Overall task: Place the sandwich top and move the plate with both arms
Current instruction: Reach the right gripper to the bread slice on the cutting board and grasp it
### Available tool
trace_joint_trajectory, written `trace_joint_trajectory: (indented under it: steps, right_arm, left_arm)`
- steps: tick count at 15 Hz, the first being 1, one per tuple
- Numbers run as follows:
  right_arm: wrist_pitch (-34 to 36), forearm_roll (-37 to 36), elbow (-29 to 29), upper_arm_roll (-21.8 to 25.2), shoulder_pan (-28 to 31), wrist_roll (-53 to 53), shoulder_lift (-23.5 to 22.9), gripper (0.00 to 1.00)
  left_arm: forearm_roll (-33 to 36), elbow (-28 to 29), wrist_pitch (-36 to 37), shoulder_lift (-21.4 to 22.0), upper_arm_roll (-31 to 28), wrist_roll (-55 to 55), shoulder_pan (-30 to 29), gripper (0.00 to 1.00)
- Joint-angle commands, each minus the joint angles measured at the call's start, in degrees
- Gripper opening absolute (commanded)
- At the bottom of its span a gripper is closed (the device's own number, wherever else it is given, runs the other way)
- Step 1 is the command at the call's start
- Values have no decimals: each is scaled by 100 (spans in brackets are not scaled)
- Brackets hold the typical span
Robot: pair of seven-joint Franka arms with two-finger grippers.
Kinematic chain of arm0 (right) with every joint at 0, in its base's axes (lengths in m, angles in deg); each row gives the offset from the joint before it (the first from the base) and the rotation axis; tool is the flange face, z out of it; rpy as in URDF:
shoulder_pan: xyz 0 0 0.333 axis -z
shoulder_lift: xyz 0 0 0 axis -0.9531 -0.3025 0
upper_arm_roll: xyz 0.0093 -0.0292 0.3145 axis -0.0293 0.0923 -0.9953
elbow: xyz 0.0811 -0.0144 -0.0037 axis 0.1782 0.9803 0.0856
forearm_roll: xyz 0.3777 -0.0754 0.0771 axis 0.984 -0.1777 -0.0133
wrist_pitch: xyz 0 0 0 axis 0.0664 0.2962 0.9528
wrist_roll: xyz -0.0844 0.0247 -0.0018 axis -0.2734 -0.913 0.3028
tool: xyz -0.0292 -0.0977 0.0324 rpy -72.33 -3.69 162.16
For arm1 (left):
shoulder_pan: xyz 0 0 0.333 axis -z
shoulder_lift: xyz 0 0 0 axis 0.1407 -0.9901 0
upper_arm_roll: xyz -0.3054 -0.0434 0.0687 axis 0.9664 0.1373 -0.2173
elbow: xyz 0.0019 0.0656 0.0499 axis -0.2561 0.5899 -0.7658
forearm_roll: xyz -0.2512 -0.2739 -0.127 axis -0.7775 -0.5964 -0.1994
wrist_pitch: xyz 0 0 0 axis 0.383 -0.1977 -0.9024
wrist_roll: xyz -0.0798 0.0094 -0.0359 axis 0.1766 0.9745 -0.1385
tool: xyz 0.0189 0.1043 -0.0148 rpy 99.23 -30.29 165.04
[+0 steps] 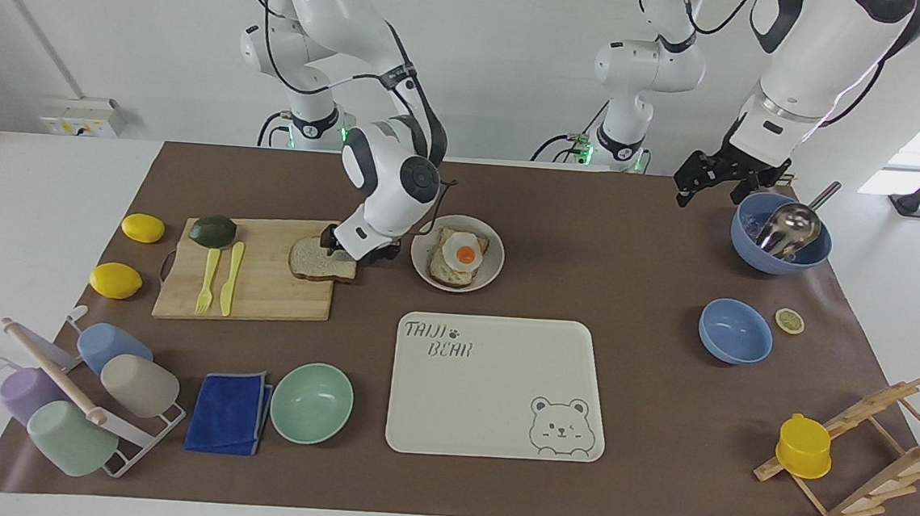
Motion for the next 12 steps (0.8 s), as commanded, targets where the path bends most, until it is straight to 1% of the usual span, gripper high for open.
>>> trace_joint_trajectory:
  steps: [1, 2, 4, 6, 7, 8, 9, 10, 11, 12]
  right_arm:
    - [-184, -178, 408, 41, -51, 170, 268, 93]
    - [-175, -230, 452, 41, -51, 161, 277, 92]
    - [-175, -327, 522, 41, -51, 161, 312, 85]
    - [-167, -459, 645, 41, -51, 170, 356, 84]
    - [-158, -503, 672, 32, -51, 170, 382, 75]
    - [-132, -503, 655, 32, -51, 161, 374, 55]
    - [-114, -503, 602, 32, -51, 178, 365, 36]
    - [-105, -503, 584, 32, -60, 178, 356, 7]
    - [-79, -503, 558, 32, -95, 196, 356, 0]
    - [-44, -503, 506, 32, -173, 205, 347, 0]
  left_arm:
    - [53, 164, -59, 152, 29, 25, -42, 100]
    - [53, 164, -67, 152, 29, 25, -50, 100]
    - [53, 164, -59, 152, 29, 25, -50, 100]
    - [53, 164, -59, 152, 29, 25, -50, 100]
    - [53, 164, -67, 152, 29, 25, -50, 100]
    - [53, 164, -59, 152, 29, 25, -50, 100]
    - [53, 164, -59, 152, 29, 25, -50, 100]
    - [53, 164, -59, 152, 29, 25, -50, 100]
    - [53, 164, -59, 152, 29, 25, -50, 100]
    - [53, 164, -59, 152, 29, 25, -42, 100]
